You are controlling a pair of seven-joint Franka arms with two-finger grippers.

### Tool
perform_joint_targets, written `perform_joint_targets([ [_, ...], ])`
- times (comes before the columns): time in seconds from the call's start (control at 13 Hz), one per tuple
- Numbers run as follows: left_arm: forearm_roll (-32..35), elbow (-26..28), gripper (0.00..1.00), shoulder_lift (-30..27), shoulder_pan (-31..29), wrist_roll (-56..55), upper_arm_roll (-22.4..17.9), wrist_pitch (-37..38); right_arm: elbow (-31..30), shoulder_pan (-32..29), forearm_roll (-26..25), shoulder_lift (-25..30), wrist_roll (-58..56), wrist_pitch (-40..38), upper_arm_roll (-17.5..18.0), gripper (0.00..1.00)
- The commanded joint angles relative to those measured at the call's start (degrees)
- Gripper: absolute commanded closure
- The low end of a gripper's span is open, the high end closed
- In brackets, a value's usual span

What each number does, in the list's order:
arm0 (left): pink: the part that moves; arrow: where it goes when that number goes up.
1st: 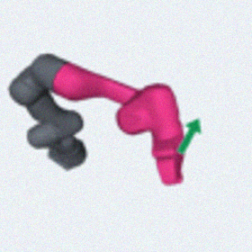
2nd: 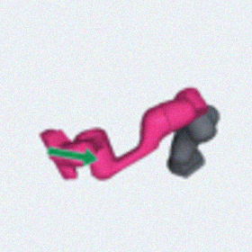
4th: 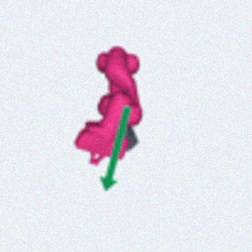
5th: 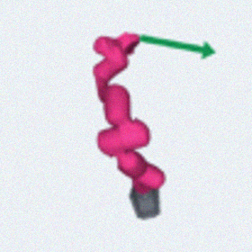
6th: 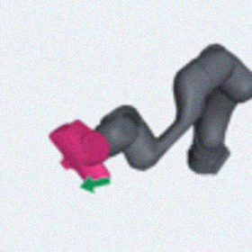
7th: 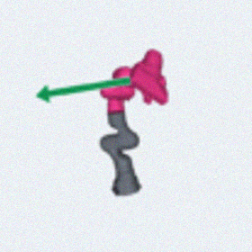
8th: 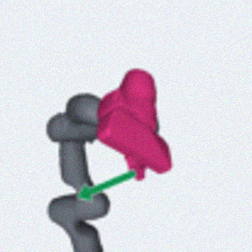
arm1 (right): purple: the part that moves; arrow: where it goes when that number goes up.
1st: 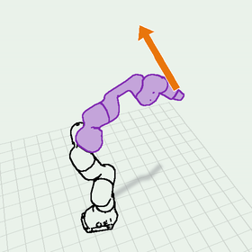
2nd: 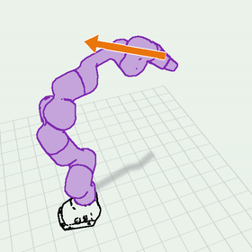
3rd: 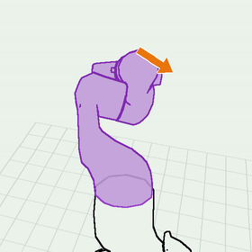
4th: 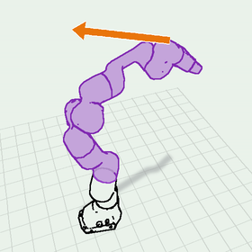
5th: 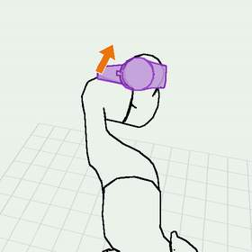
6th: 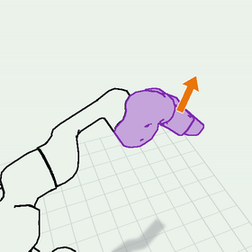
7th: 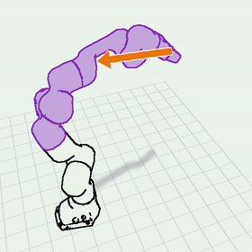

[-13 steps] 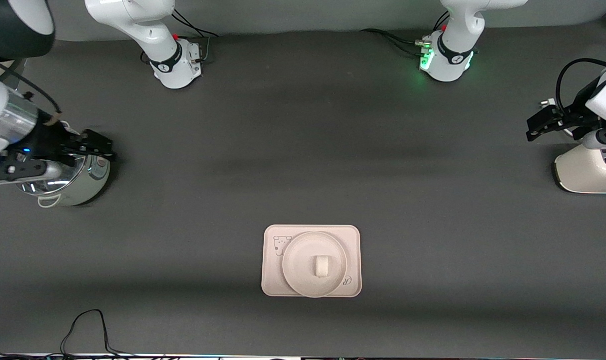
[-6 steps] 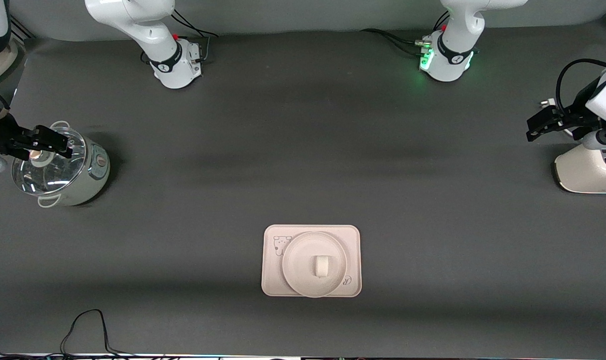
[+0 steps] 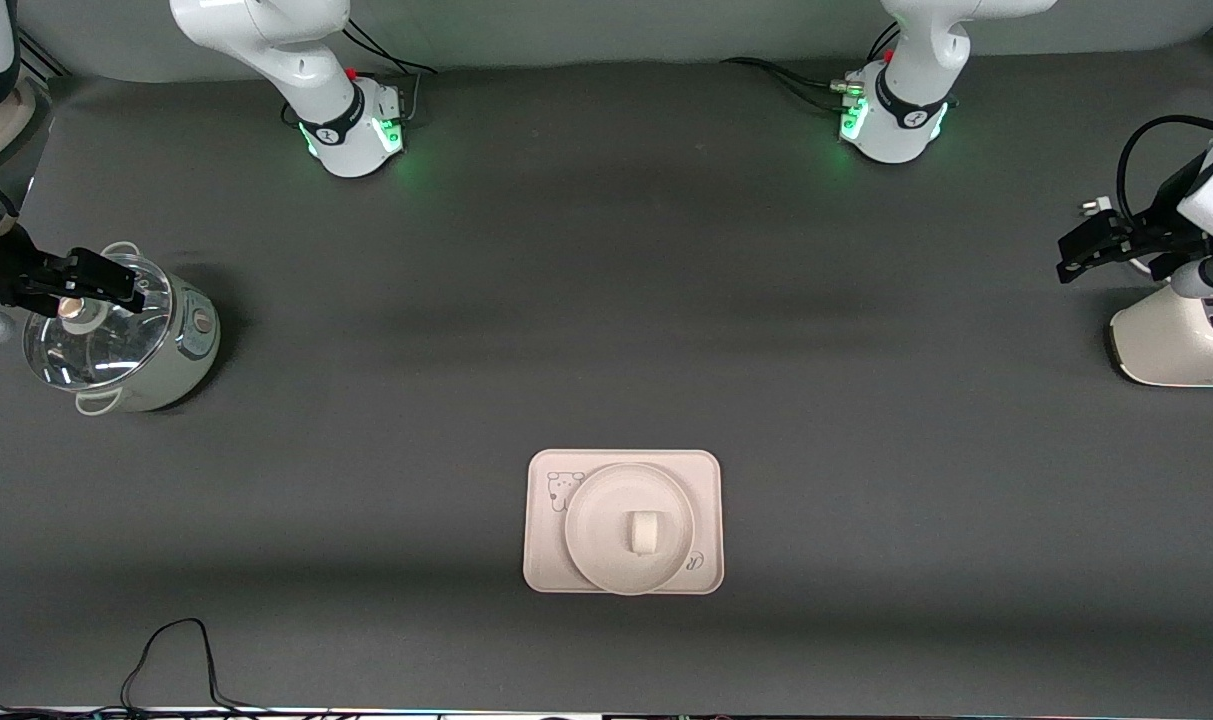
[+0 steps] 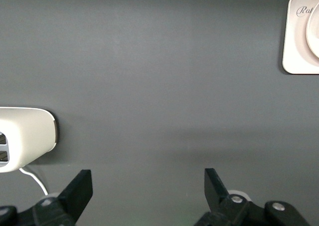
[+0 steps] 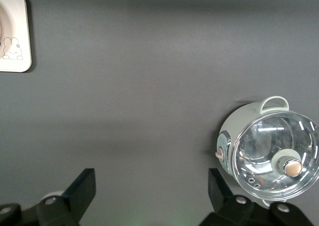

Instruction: Place bun in plate and plate on tray

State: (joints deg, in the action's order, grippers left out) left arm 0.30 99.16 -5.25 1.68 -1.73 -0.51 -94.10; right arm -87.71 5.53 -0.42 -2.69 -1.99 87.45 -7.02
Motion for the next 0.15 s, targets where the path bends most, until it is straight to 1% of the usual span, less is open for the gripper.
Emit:
perform_joint_targets([
  [0.0, 0.23, -1.25, 0.00, 0.59, 0.17, 0.67, -0.19, 0.50, -1.06, 0.45, -1.25, 1.19, -0.30, -0.52, -0.19, 0.00],
  [0.08, 0.23, -1.34, 0.00, 0.59, 0.17, 0.59, -0.19, 0.50, -1.06, 0.36, -1.25, 1.19, -0.30, -0.70, -0.19, 0.00],
])
